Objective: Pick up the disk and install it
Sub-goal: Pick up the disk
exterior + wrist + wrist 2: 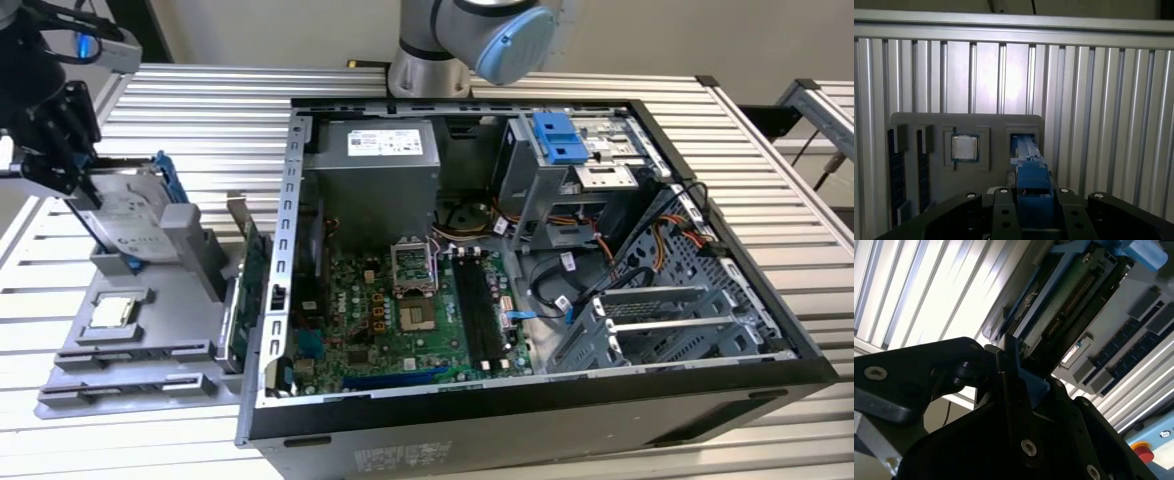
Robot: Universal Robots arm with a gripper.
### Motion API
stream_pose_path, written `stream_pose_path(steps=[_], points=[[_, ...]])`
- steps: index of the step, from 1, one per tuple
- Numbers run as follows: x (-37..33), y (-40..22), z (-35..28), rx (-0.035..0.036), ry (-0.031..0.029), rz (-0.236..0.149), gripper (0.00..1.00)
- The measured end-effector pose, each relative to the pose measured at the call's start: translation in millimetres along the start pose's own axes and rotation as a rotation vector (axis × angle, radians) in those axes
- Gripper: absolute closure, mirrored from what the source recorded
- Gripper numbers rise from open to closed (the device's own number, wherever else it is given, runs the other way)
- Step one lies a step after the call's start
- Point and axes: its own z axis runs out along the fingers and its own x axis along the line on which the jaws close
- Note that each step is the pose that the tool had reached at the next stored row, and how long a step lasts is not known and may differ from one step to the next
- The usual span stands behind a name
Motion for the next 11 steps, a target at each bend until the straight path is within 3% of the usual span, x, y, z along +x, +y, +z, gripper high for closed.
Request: stream_pose_path(steps=[11], points=[[0.2,-0.1,-15.0,0.0000,0.0000,0.000,1.00]])
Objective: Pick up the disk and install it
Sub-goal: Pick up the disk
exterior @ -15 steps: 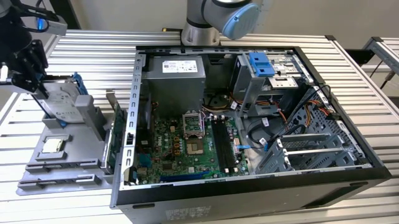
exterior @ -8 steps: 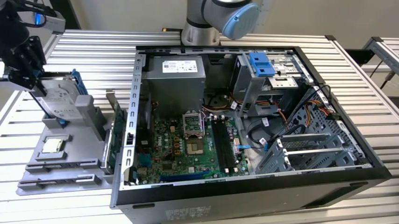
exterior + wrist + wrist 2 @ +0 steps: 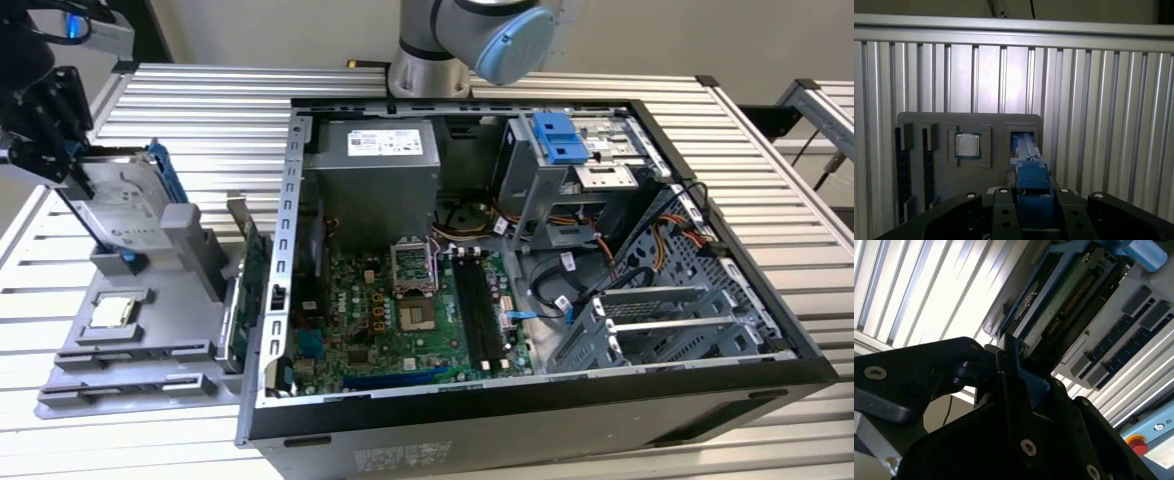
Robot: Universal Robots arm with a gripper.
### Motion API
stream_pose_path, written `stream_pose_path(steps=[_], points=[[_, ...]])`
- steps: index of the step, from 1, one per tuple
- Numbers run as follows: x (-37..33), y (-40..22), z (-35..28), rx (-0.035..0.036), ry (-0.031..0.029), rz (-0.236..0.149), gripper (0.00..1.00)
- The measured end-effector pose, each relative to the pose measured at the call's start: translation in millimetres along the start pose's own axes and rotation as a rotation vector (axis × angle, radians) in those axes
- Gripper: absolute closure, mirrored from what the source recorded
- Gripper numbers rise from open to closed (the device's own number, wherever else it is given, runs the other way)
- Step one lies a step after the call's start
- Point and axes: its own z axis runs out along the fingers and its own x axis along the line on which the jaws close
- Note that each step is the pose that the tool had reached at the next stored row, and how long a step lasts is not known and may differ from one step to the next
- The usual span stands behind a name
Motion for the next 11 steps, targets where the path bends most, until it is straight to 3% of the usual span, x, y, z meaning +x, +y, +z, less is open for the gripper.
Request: stream_pose_path(steps=[11], points=[[0.1,0.0,-16.4,-0.0001,0.0001,0.000,1.00]])
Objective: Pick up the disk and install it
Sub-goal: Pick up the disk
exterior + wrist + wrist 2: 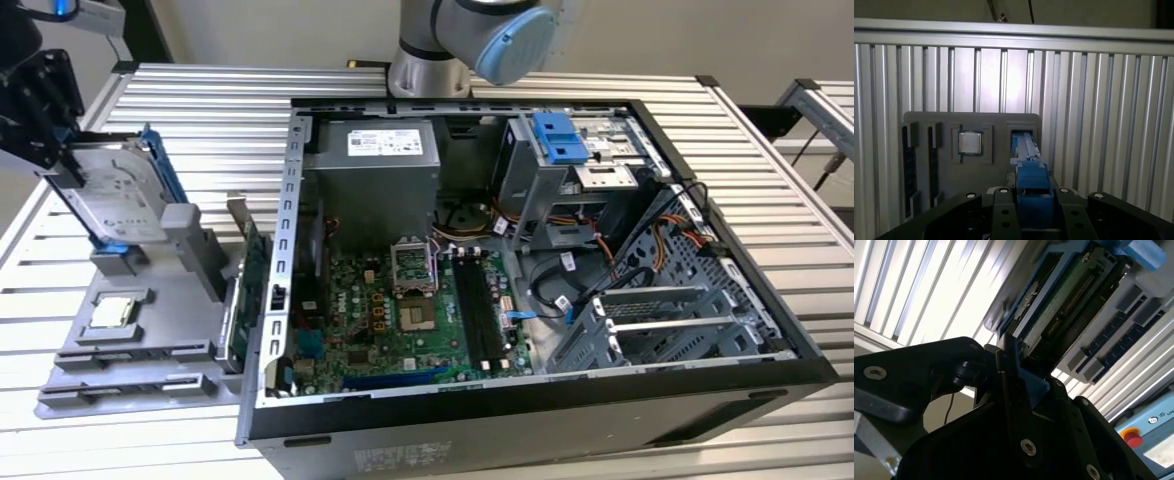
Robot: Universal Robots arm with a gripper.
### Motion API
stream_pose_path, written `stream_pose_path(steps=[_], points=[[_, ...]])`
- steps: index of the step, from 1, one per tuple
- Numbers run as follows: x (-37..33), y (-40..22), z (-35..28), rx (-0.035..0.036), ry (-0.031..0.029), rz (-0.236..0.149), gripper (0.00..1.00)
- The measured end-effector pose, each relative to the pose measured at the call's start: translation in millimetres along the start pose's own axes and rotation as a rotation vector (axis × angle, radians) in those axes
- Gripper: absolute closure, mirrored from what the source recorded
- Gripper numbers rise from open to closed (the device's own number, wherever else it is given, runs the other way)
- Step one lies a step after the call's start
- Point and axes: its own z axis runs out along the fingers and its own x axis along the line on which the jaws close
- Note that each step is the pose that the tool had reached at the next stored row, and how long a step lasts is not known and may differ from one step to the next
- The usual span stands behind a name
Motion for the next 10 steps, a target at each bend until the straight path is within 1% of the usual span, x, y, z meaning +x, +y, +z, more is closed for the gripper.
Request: stream_pose_path(steps=[6,10], points=[[0.1,0.0,-11.1,0.0000,0.0000,0.000,1.00],[0.1,-0.1,-16.8,0.0000,-0.0001,0.000,1.00]])
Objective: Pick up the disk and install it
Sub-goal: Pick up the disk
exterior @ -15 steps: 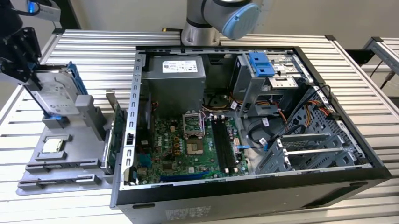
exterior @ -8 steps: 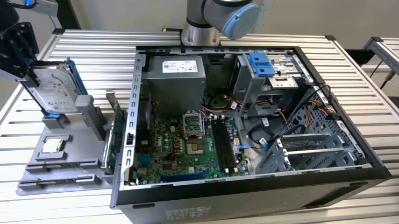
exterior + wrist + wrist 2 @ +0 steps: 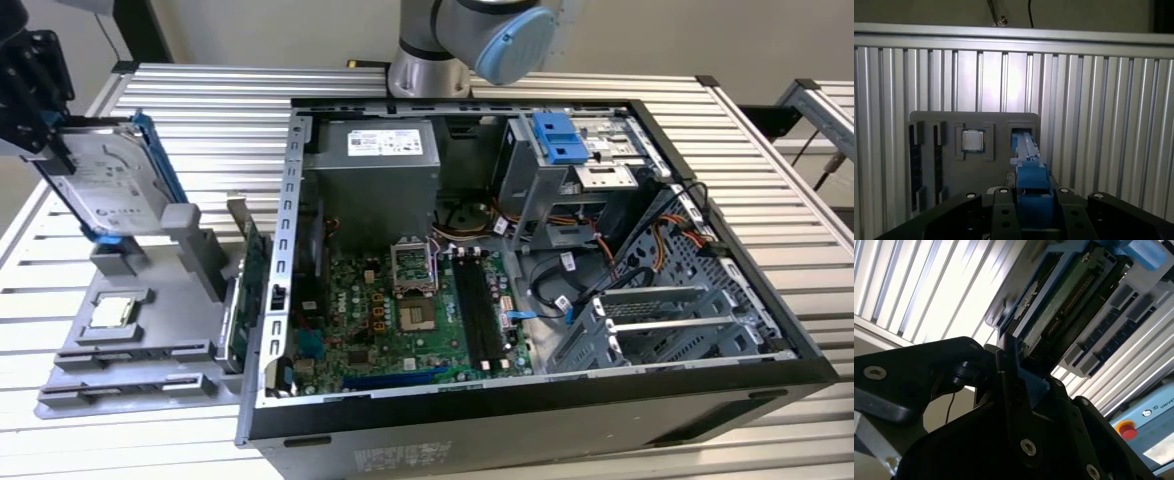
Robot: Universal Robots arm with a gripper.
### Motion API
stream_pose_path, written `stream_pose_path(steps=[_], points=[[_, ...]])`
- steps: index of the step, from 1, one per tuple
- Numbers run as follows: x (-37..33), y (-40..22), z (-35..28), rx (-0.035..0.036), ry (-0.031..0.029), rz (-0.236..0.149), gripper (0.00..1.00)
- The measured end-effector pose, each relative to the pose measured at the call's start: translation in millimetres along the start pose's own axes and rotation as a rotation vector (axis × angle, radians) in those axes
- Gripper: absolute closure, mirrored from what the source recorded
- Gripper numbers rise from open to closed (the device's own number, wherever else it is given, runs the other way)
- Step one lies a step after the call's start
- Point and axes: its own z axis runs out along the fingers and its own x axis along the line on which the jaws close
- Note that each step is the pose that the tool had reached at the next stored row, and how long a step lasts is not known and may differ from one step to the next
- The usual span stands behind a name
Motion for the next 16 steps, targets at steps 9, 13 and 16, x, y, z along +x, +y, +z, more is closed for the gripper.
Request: stream_pose_path(steps=[9,13,16], points=[[0.1,0.0,-11.7,0.0000,0.0000,0.000,1.00],[0.1,0.0,-15.2,0.0000,0.0000,0.000,1.00],[0.2,-0.1,-16.9,0.0001,0.0000,0.000,1.00]])
